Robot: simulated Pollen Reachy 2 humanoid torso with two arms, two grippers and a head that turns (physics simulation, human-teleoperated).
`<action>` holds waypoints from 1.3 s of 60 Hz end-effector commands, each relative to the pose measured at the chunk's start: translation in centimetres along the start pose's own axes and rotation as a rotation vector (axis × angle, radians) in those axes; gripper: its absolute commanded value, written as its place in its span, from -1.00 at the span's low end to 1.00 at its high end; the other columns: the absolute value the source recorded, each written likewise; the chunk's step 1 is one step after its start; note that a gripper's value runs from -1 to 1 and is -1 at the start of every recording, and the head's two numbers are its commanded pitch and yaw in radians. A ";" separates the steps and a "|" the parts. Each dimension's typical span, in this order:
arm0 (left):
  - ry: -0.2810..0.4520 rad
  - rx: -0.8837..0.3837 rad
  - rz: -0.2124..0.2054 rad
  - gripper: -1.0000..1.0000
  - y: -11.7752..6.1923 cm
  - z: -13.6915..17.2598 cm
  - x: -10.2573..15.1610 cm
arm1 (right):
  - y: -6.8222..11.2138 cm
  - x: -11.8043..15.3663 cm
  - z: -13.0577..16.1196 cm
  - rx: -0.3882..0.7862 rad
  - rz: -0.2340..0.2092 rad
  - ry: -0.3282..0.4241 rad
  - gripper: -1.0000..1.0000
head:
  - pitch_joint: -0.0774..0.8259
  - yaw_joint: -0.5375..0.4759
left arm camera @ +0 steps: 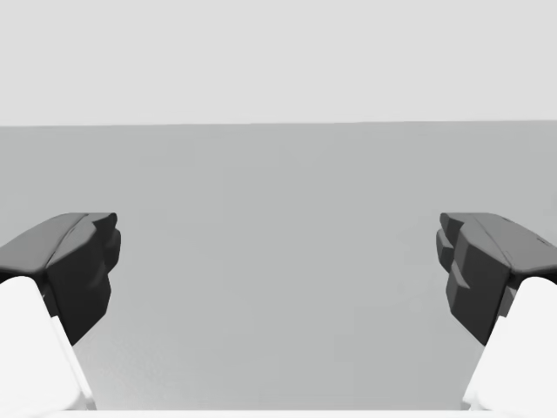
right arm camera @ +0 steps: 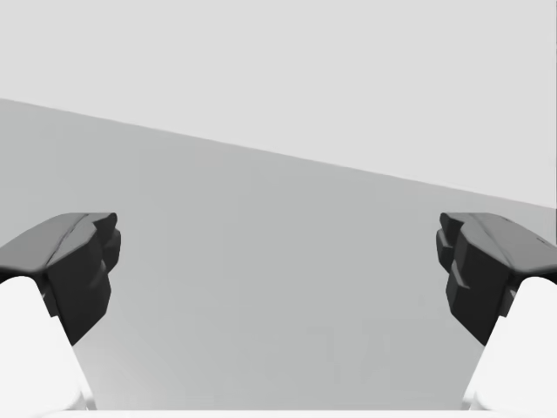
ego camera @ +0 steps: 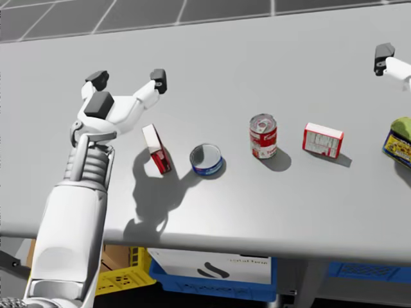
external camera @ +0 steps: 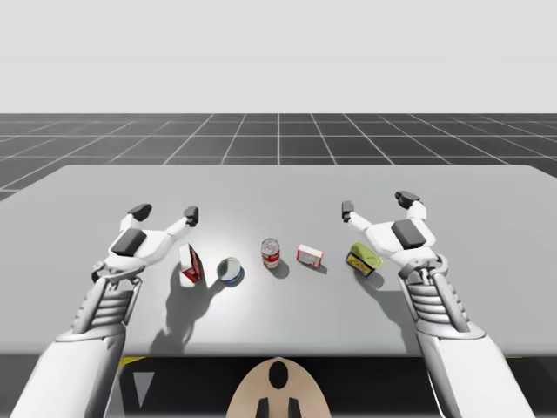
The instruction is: Grasp the tuna can and hold it up.
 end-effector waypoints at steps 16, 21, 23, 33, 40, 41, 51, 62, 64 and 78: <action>0.104 -0.068 -0.031 -1.00 -1.9 6.4 5.0 | -0.1 0.1 -0.1 -0.066 0.026 -0.034 -1.00 | 0.79 0.54; 0.141 -0.093 -0.019 -1.00 -2.4 8.6 4.9 | -0.1 0.0 -0.2 -0.073 0.024 -0.032 -1.00 | 0.80 0.54; 0.150 -0.095 -0.012 -1.00 -2.7 9.4 4.7 | -0.1 0.0 -0.1 -0.075 0.024 -0.032 -1.00 | 0.80 0.54; 0.236 -0.142 -0.024 -1.00 -5.1 13.2 1.6 | -0.2 0.1 -0.2 -0.091 0.025 -0.041 -1.00 | 0.80 0.54; 0.283 -0.175 -0.007 -1.00 -6.4 15.2 -0.7 | -0.3 0.1 -0.3 -0.098 0.025 -0.041 -1.00 | 0.82 0.54; 0.286 -0.179 -0.005 -1.00 -6.5 15.3 -0.8 | -0.3 0.1 -0.3 -0.098 0.025 -0.041 -1.00 | 0.82 0.54; 0.339 -0.195 0.029 -1.00 -7.8 15.9 -3.3 | -0.3 0.1 -0.3 -0.104 0.030 -0.043 -1.00 | 0.83 0.54; 0.395 -0.198 0.061 -1.00 -8.8 14.8 -5.7 | -0.3 0.1 -0.3 -0.105 0.035 -0.047 -1.00 | 0.84 0.54; 0.404 -0.201 0.070 -1.00 -9.1 14.5 -5.9 | -0.3 0.1 -0.3 -0.105 0.037 -0.049 -1.00 | 0.84 0.53; 0.439 -0.208 0.081 -1.00 -10.3 12.6 -6.9 | -0.3 0.1 -0.3 -0.107 0.046 -0.053 -1.00 | 0.86 0.53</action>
